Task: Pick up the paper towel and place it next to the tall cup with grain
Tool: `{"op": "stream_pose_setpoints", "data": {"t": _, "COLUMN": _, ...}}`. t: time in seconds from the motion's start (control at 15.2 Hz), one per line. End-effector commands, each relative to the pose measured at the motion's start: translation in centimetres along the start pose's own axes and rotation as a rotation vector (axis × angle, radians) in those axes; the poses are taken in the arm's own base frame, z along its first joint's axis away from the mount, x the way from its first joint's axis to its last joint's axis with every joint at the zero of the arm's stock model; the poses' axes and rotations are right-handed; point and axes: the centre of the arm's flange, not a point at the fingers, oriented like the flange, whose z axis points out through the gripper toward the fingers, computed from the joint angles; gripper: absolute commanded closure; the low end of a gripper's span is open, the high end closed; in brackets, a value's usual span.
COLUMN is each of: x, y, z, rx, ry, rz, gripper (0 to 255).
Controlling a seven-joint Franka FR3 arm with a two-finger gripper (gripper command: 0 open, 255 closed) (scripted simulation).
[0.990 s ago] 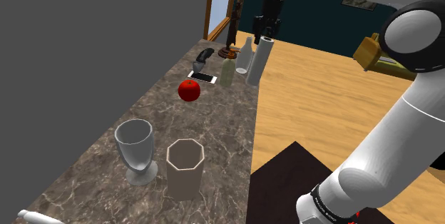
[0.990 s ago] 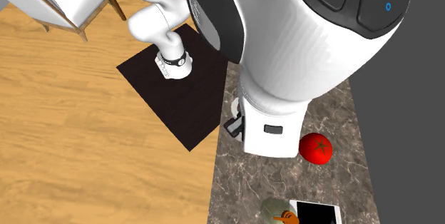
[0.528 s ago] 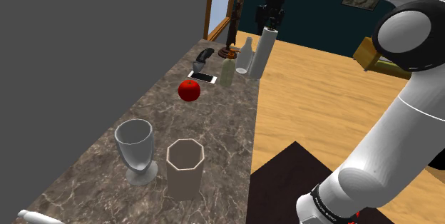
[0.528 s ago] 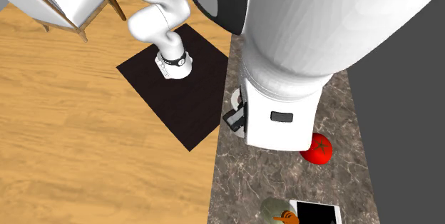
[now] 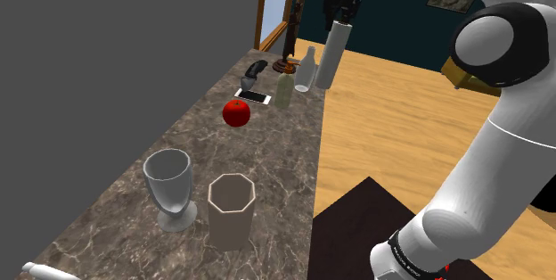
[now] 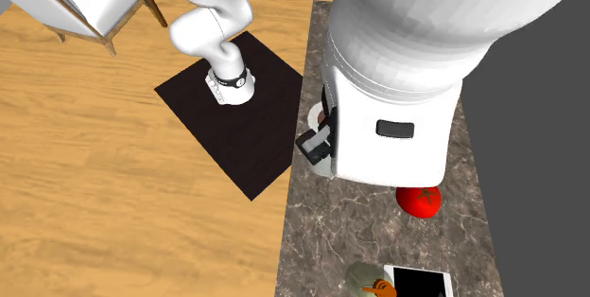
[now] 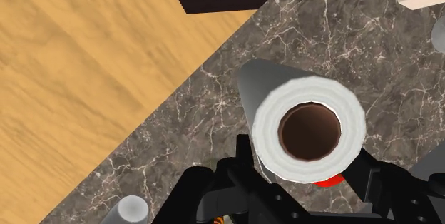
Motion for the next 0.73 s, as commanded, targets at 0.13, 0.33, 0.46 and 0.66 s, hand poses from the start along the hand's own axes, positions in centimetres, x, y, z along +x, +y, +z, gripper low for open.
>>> {"op": "stream_pose_setpoints", "data": {"t": 0.13, "x": -1.1, "y": -0.9, "z": -1.3, "rx": 0.000, "ry": 0.000, "rz": 0.000, "gripper": 255}}
{"op": "stream_pose_setpoints", "data": {"t": 0.33, "x": -4.0, "y": -3.5, "z": -0.8, "rx": 0.000, "ry": 0.000, "rz": 0.000, "gripper": 255}}
{"op": "stream_pose_setpoints", "data": {"t": 0.46, "x": -6.0, "y": -5.3, "z": -0.5, "rx": 0.000, "ry": 0.000, "rz": 0.000, "gripper": 255}}
{"op": "stream_pose_setpoints", "data": {"t": 0.66, "x": -8.9, "y": -7.9, "z": 0.0, "rx": 0.000, "ry": 0.000, "rz": 0.000, "gripper": 255}}
